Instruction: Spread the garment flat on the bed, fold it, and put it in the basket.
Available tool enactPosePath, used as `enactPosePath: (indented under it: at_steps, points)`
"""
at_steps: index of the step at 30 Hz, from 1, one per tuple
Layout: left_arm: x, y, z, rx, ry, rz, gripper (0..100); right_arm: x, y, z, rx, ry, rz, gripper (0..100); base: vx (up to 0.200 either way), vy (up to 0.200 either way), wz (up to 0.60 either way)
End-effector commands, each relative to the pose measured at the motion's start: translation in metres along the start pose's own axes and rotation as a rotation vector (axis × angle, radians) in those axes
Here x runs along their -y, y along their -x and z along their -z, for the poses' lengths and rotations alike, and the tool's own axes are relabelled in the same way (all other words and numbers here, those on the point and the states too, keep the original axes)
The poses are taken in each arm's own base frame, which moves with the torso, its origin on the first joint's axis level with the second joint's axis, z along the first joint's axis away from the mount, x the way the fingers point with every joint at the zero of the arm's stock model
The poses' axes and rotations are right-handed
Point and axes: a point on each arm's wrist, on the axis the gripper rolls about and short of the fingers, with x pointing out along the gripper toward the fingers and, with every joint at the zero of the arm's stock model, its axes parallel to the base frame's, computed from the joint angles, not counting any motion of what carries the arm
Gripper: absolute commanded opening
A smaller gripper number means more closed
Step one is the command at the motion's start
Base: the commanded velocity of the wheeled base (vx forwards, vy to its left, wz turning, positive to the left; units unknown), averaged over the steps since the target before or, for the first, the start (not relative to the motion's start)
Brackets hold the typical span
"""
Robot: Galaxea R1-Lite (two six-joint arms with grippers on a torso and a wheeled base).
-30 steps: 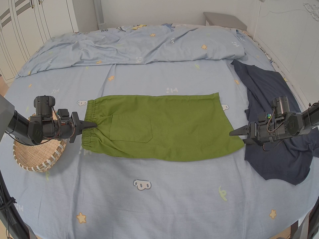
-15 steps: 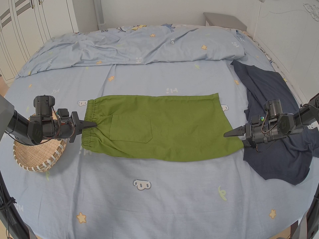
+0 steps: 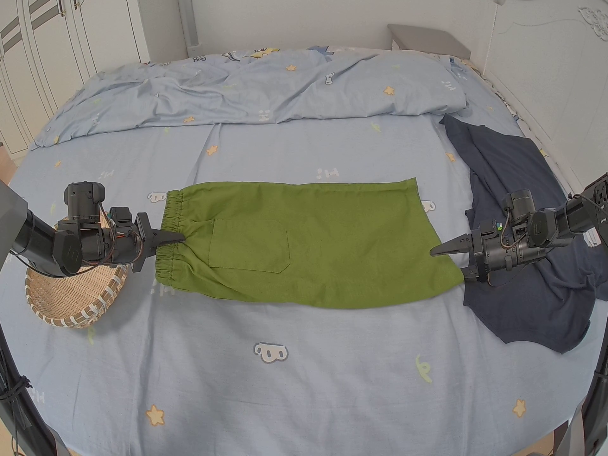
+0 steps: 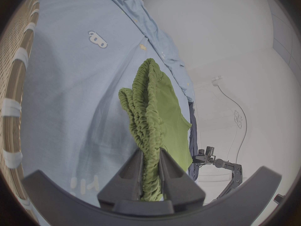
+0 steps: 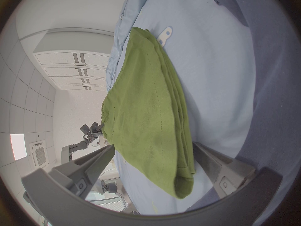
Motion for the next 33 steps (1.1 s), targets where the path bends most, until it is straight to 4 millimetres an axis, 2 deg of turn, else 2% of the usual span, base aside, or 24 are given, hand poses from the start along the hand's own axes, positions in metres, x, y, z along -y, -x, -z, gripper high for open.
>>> enactPosePath:
  at_steps: [1, 8, 15, 16, 20, 21, 22, 23, 28, 32, 33]
  points:
    - [0.000, 0.000, 0.000, 0.000, 0.001, 0.000, 0, 0.007, -0.001, -0.002, -0.002, -0.013, -0.004, 0, 0.000, 0.000, 0.00]
    - [-0.001, -0.001, 0.000, 0.000, 0.001, 0.000, 0, 0.010, 0.000, -0.002, -0.003, -0.018, -0.002, 0, 0.000, 0.000, 0.00]
    - [-0.001, -0.001, -0.001, -0.001, 0.001, 0.001, 0, 0.004, 0.003, 0.000, -0.001, -0.014, -0.003, 0, 0.000, 0.000, 0.00]
    - [0.001, 0.000, -0.001, -0.001, 0.001, 0.004, 0, -0.010, 0.011, 0.002, 0.007, 0.006, -0.007, 0, 0.000, 0.000, 0.00]
    - [0.003, 0.002, -0.001, -0.008, 0.008, 0.003, 0, -0.025, 0.019, 0.008, 0.011, 0.027, -0.009, 0, 0.000, 0.000, 0.00]
    - [0.005, 0.004, -0.001, -0.021, 0.020, -0.004, 0, -0.038, 0.027, 0.014, 0.020, 0.046, -0.006, 0, 0.000, 0.000, 0.00]
    - [0.005, 0.004, -0.001, -0.021, 0.020, -0.004, 0, -0.038, 0.027, 0.014, 0.020, 0.046, -0.006, 0, 0.000, 0.000, 0.00]
    - [0.010, 0.008, 0.001, -0.033, 0.025, -0.010, 0, -0.046, 0.033, 0.021, 0.024, 0.053, -0.005, 0, 0.000, 0.000, 0.00]
    - [0.013, 0.014, 0.007, -0.056, 0.046, -0.026, 0, -0.055, 0.043, 0.038, 0.020, 0.043, -0.002, 0, 0.000, 0.000, 0.00]
    - [0.022, 0.026, 0.014, -0.063, 0.032, -0.033, 0, -0.053, 0.050, 0.061, 0.003, 0.026, 0.010, 0, 0.000, 0.000, 0.00]
    - [0.022, 0.026, 0.014, -0.063, 0.032, -0.033, 0, -0.053, 0.050, 0.061, 0.003, 0.026, 0.010, 0, 0.000, 0.000, 0.00]
